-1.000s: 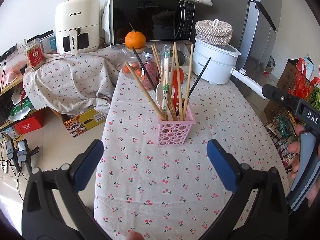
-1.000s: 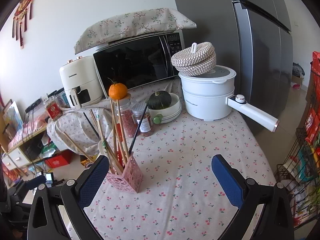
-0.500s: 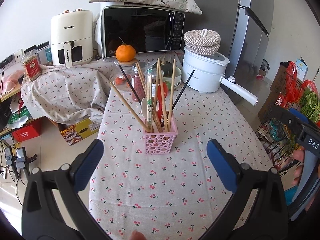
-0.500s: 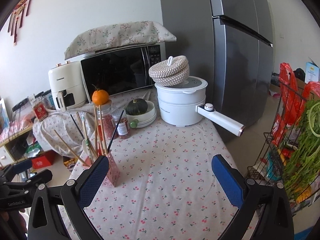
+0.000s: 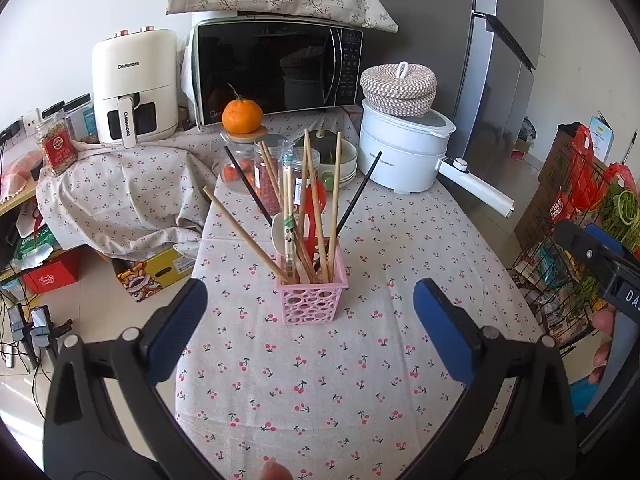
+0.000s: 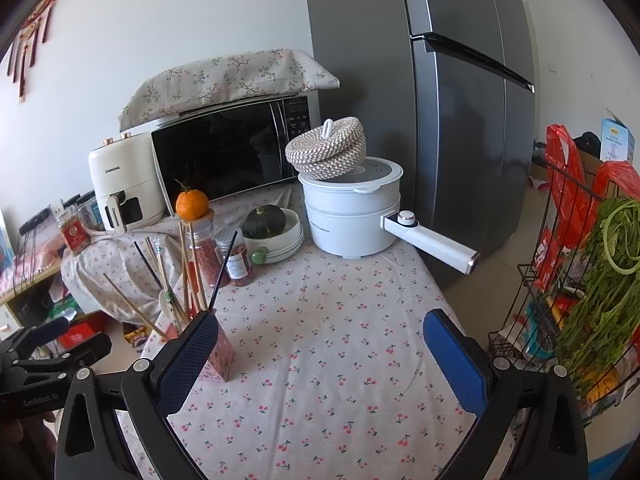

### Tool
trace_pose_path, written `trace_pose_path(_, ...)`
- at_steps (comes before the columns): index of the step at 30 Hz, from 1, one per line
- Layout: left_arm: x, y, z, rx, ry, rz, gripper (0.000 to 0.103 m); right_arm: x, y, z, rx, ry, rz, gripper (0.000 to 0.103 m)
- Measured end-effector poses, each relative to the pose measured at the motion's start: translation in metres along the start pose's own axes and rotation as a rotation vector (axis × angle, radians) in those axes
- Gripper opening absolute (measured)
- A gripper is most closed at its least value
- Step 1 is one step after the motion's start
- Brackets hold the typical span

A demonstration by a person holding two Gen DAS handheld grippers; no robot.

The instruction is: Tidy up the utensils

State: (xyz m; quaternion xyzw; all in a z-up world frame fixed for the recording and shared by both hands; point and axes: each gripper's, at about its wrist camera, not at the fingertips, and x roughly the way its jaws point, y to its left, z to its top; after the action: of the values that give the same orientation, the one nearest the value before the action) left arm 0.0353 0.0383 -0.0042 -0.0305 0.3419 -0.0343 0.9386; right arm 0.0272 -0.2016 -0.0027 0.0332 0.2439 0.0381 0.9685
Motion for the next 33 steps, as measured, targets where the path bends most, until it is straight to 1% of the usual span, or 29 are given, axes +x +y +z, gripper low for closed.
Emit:
trace_pose_path(8, -0.004, 0.002, 0.001, -0.015, -0.013, 0.0, 0.102, -0.002, 0.003, 0.0, -0.005, -0.003, -0.008, 0.103)
trace_pose_path(13, -0.007, 0.0, 0.001, -0.012, -0.015, -0.008, 0.102, 0.0, 0.004, -0.002, 0.011, 0.028, 0.003, 0.103)
trace_pose_path(20, -0.013, -0.006, 0.003, -0.001, -0.034, -0.004, 0.102, -0.009, 0.006, -0.001, -0.008, -0.003, -0.022, 0.103)
trace_pose_path(24, -0.017, -0.009, 0.004, 0.003, -0.048, 0.001, 0.102, -0.011, 0.006, -0.001, -0.011, -0.007, -0.035, 0.103)
trace_pose_path(30, -0.015, -0.013, 0.003, -0.011, -0.021, -0.008, 0.102, -0.014, 0.006, -0.002, -0.014, -0.012, -0.049, 0.103)
trace_pose_path(33, -0.016, -0.015, 0.001, -0.012, -0.025, 0.017, 0.102, -0.017, 0.005, -0.002, -0.017, -0.027, -0.066, 0.103)
